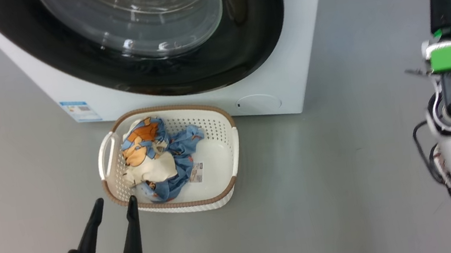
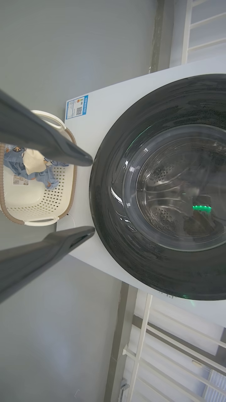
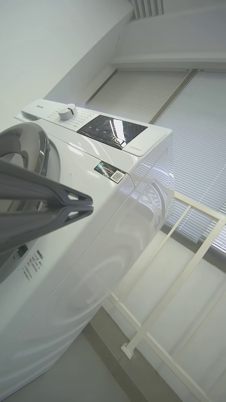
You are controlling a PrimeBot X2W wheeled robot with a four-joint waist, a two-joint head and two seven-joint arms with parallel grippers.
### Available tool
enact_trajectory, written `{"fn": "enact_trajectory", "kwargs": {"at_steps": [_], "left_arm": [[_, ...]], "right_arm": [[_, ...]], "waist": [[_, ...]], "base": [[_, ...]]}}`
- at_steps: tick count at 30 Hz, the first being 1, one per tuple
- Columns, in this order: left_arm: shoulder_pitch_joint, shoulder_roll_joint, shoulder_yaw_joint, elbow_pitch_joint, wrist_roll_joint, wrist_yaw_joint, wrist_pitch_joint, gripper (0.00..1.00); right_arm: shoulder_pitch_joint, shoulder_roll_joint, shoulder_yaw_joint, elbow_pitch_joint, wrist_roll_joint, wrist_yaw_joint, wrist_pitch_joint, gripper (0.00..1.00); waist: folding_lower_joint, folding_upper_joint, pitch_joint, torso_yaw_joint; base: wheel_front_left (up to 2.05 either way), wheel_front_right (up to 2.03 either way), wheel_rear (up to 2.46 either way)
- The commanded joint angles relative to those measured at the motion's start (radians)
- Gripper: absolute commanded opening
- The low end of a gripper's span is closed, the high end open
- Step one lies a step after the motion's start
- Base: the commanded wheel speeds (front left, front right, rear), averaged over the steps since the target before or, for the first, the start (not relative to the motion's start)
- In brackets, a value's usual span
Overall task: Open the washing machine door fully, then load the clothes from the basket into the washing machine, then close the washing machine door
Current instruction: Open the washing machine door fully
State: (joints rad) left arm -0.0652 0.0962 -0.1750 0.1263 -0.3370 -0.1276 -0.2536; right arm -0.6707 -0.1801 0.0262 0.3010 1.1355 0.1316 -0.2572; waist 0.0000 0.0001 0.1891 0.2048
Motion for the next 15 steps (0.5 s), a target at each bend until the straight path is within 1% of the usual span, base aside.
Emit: {"fn": "enact_trajectory", "kwargs": {"at_steps": [1,5,8,11,15], "left_arm": [[-0.04,0.013,0.026,-0.022,-0.004,-0.003,-0.008,1.0],[-0.057,0.011,0.013,-0.022,-0.013,-0.003,-0.008,1.0],[-0.072,0.009,0.002,-0.02,-0.019,-0.003,-0.008,1.0],[-0.085,0.007,-0.01,-0.018,-0.025,-0.003,-0.008,1.0],[-0.101,0.005,-0.021,-0.015,-0.032,-0.003,-0.008,1.0]], "right_arm": [[-0.052,-0.019,0.04,-0.014,0.039,-0.001,-0.005,0.0],[-0.136,-0.076,0.086,0.028,0.137,-0.001,0.018,0.0],[-0.192,-0.113,0.119,0.07,0.205,-0.001,0.077,0.0],[-0.241,-0.143,0.151,0.115,0.273,-0.001,0.169,0.0],[-0.292,-0.184,0.2,0.165,0.324,-0.001,0.294,0.0]], "waist": [[0.0,-0.0001,0.035,0.036],[0.0,-0.0001,0.063,0.062],[0.0,-0.0001,0.084,0.081],[0.0,-0.0001,0.103,0.098],[0.0,-0.0001,0.129,0.118]], "base": [[0.0,0.0,0.0],[0.0,0.0,0.0],[0.0,0.0,0.0],[0.0,0.0,0.0],[0.0,0.0,0.0]]}}
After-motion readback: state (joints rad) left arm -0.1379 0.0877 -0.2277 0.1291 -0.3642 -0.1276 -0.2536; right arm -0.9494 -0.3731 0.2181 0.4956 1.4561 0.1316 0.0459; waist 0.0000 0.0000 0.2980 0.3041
